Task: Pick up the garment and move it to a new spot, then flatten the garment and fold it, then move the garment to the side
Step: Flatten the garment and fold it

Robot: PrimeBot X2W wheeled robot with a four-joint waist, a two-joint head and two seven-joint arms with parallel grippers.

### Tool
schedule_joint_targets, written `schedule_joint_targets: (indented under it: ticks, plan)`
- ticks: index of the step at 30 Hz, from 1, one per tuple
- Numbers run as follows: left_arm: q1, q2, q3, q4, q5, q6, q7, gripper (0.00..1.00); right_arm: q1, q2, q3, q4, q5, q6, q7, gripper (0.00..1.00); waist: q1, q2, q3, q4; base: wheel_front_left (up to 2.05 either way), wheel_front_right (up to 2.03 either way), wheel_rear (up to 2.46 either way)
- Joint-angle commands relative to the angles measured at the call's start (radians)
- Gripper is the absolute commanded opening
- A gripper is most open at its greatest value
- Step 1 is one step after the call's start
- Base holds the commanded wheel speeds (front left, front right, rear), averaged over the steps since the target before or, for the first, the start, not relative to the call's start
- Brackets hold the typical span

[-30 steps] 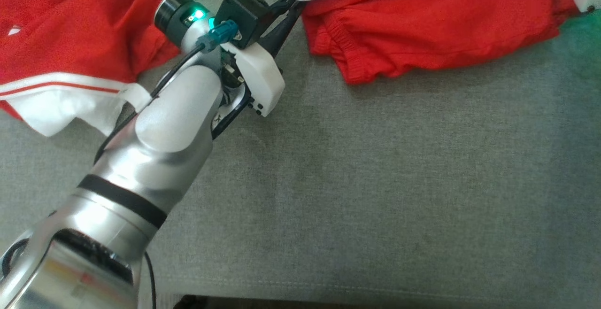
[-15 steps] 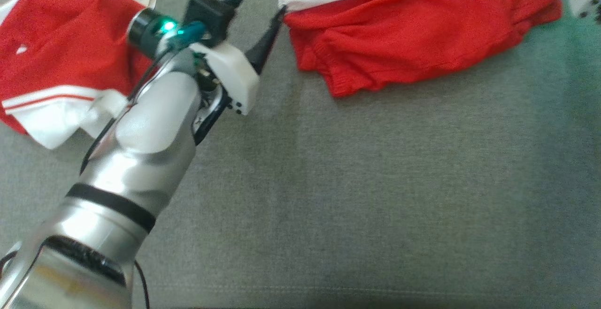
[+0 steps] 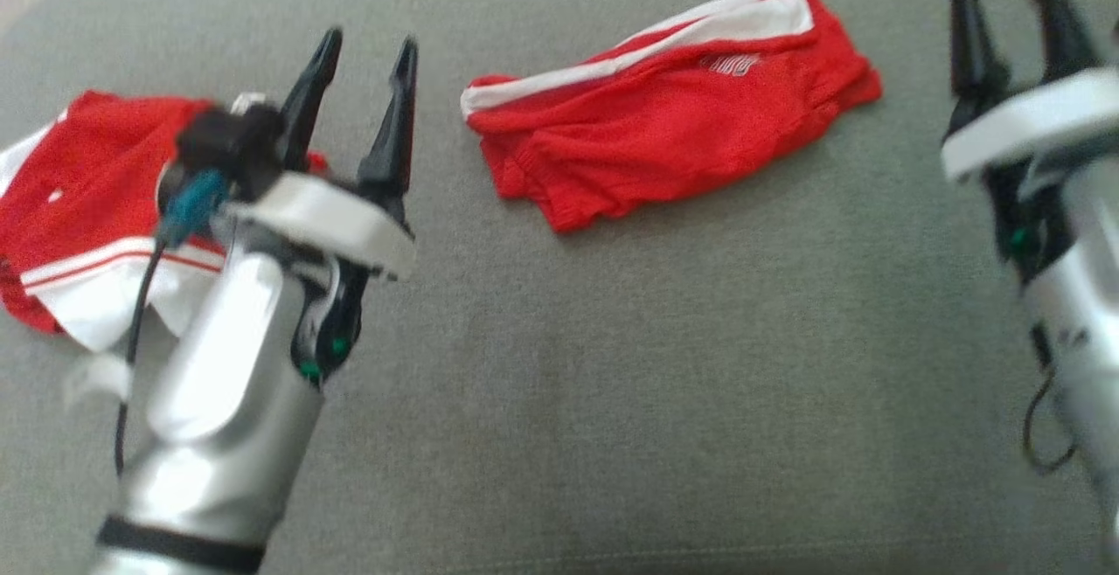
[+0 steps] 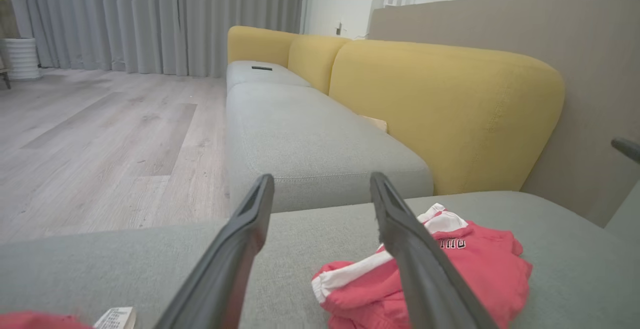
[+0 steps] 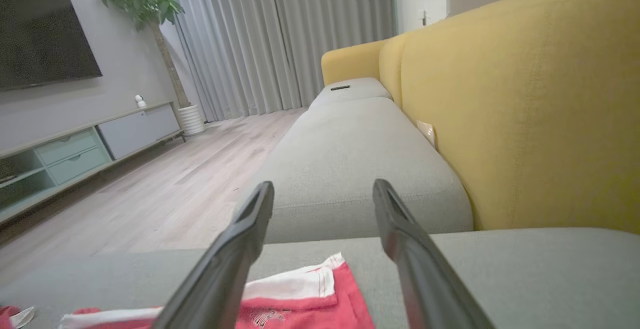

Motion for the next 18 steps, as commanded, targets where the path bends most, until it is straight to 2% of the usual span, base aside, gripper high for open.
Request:
schedule_joint_targets:
  ticks: [1,5,9,18]
  plan:
    - [0.017,0.013,0.064,-0.063,0.013,0.005,-0.006,1.00,0.056,0.019,-0.008,-0.053,-0.010,-0.002,-0.013,1.00,0.0001,-0.0001,-0.044,-0.021,0.00,0.00,0.00]
    - [0.138,-0.022,0.124,-0.127,0.036,0.000,-0.006,1.00,0.196,0.062,-0.063,-0.129,-0.067,-0.002,-0.018,1.00,0.0001,-0.0001,-0.080,-0.030,0.00,0.00,0.00]
    - [0.247,-0.057,0.171,-0.163,0.065,-0.021,-0.006,1.00,0.333,0.137,-0.142,-0.212,-0.112,-0.002,-0.020,1.00,0.0001,-0.0001,-0.108,-0.041,0.00,0.00,0.00]
    - [0.412,-0.109,0.269,-0.211,0.117,-0.060,-0.006,1.00,0.517,0.252,-0.244,-0.328,-0.246,-0.002,-0.021,1.00,0.0001,-0.0001,-0.137,-0.061,0.00,0.00,0.00]
